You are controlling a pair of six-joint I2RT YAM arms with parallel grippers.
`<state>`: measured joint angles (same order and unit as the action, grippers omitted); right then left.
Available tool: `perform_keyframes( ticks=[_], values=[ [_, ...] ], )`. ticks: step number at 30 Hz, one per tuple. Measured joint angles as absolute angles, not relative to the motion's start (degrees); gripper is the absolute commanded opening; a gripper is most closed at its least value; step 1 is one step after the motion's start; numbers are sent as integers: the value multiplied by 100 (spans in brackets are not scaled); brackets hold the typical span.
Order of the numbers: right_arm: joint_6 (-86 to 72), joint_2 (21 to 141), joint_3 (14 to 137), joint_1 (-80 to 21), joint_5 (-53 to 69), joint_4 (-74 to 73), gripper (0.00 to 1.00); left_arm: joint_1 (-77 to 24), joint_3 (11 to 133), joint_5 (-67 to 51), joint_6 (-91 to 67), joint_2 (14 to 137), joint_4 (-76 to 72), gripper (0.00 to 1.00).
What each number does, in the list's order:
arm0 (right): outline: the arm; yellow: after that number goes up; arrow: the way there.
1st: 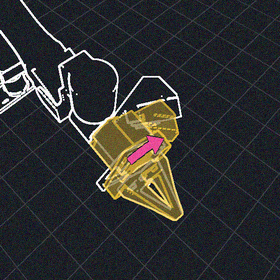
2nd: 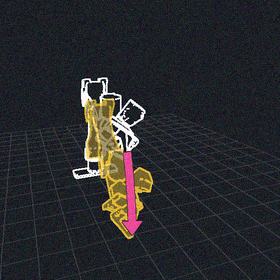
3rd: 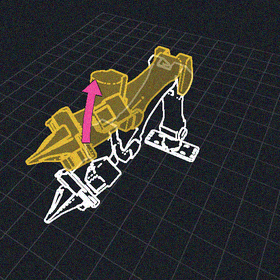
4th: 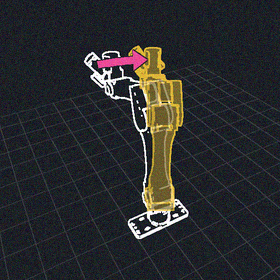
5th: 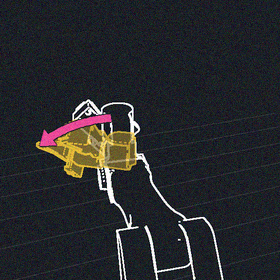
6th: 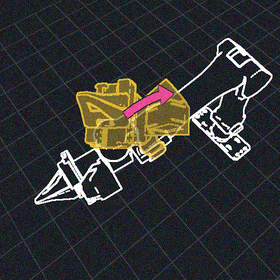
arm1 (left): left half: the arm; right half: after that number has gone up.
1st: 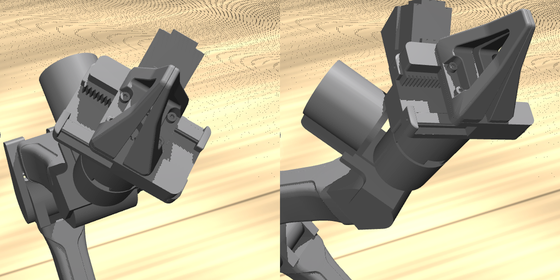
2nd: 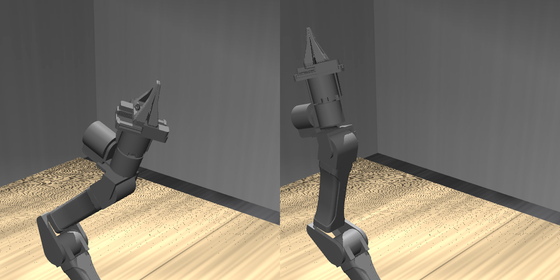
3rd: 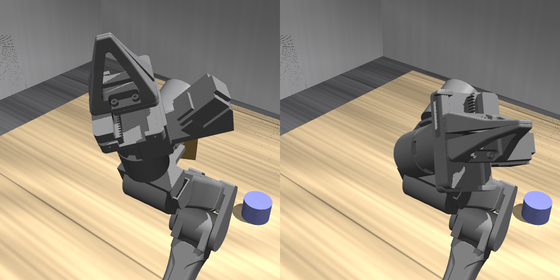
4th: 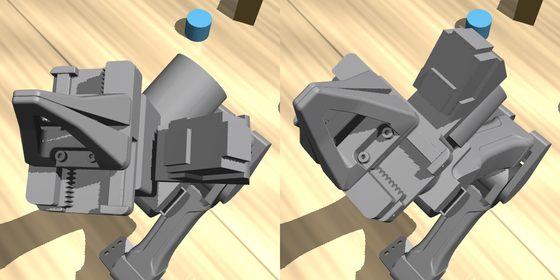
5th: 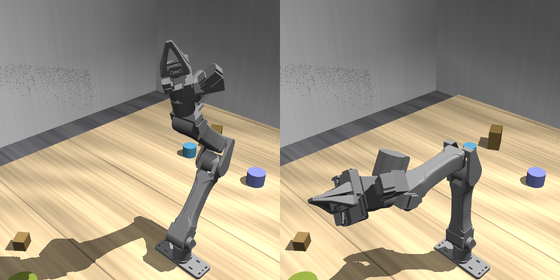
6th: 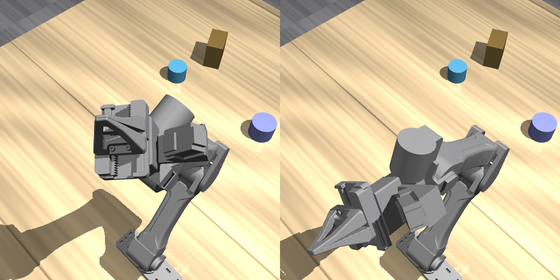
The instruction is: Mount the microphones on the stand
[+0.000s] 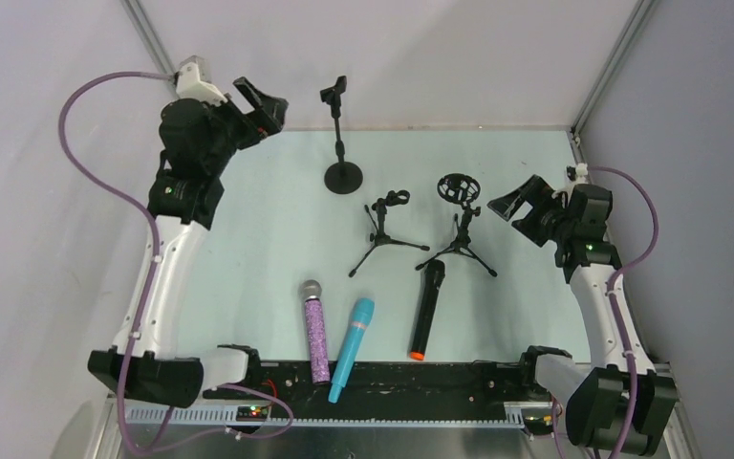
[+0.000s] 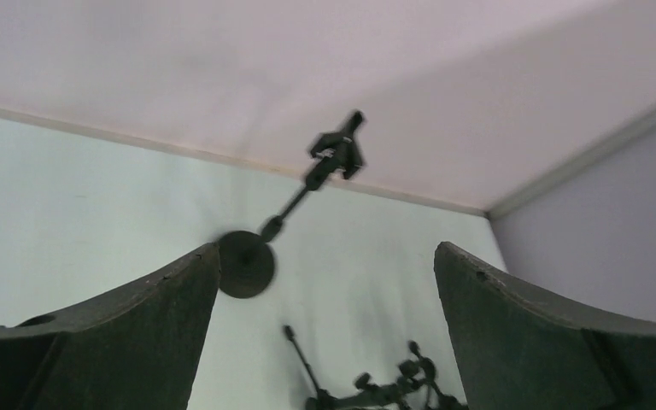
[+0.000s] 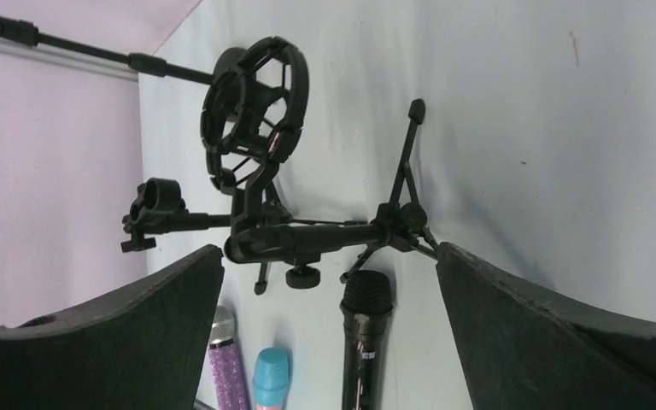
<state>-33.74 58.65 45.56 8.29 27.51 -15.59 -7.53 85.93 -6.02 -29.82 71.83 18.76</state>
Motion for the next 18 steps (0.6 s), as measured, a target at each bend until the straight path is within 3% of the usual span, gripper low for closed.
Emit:
perform_keyframes(
  ticks=[7,18],
  values=[
    [-3168,5839,4851,543,2867,-1964,100,-757,8180,777,-2268,6587,1828,98],
    [-2821,5811,5297,-1,2832,-2377,100,-731,7553,681,-1898,6499,1734,98]
  ],
)
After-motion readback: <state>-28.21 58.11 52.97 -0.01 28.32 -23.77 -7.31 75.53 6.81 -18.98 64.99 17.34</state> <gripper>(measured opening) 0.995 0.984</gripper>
